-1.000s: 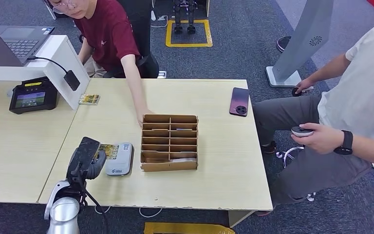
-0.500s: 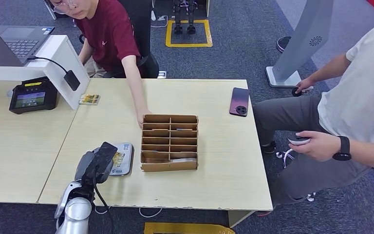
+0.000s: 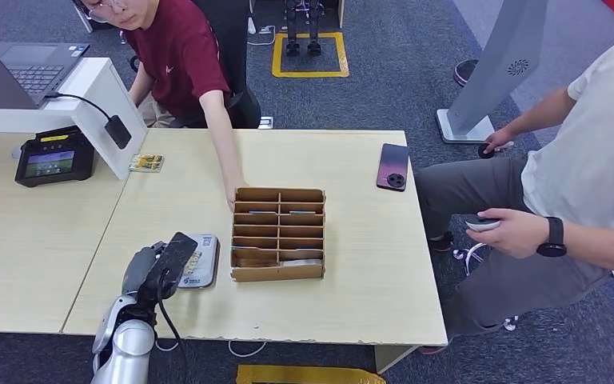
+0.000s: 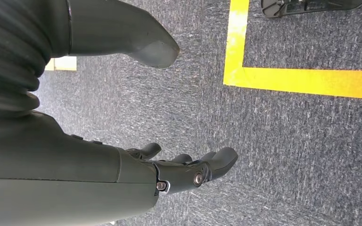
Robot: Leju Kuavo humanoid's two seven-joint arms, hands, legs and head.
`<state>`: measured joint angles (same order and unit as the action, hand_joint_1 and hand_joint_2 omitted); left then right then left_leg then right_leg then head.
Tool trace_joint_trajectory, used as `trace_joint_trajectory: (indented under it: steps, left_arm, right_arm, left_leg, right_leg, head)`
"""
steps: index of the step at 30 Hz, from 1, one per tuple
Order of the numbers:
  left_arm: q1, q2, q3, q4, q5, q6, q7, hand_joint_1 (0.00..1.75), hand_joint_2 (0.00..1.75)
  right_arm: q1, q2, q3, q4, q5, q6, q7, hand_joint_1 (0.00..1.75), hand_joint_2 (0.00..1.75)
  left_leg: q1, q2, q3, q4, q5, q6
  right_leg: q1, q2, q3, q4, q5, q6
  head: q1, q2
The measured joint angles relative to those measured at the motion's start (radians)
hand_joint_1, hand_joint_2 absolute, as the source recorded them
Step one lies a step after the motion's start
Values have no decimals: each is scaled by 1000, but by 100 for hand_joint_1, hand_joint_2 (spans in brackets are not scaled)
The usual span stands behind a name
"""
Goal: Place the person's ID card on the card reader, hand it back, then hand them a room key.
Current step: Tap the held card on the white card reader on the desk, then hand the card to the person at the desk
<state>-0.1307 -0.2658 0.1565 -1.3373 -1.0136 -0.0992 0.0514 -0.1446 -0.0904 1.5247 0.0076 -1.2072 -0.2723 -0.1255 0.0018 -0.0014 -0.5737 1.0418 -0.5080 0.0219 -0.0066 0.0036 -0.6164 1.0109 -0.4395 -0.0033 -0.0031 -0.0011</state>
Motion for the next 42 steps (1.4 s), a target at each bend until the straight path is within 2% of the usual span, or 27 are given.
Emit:
trace_joint_trajectory:
  steps: [25, 42]
  left_arm:
    - [-67, -6, 15, 70, -74, 6, -7, 175, 175]
    - [-71, -7, 15, 125, -168, 33, -7, 175, 175]
  right_arm:
    - [-1, 0, 0, 0, 10, -2, -3, 0, 175]
    - [-1, 6, 0, 0, 9, -3, -3, 0, 175]
  left_leg:
    - [0, 0, 0, 0, 0, 0]
    - [0, 0, 0, 0, 0, 0]
  right_leg:
    - [0, 0, 0, 0, 0, 0]
    - [0, 0, 0, 0, 0, 0]
  head:
    - [0, 0]
    - [0, 0]
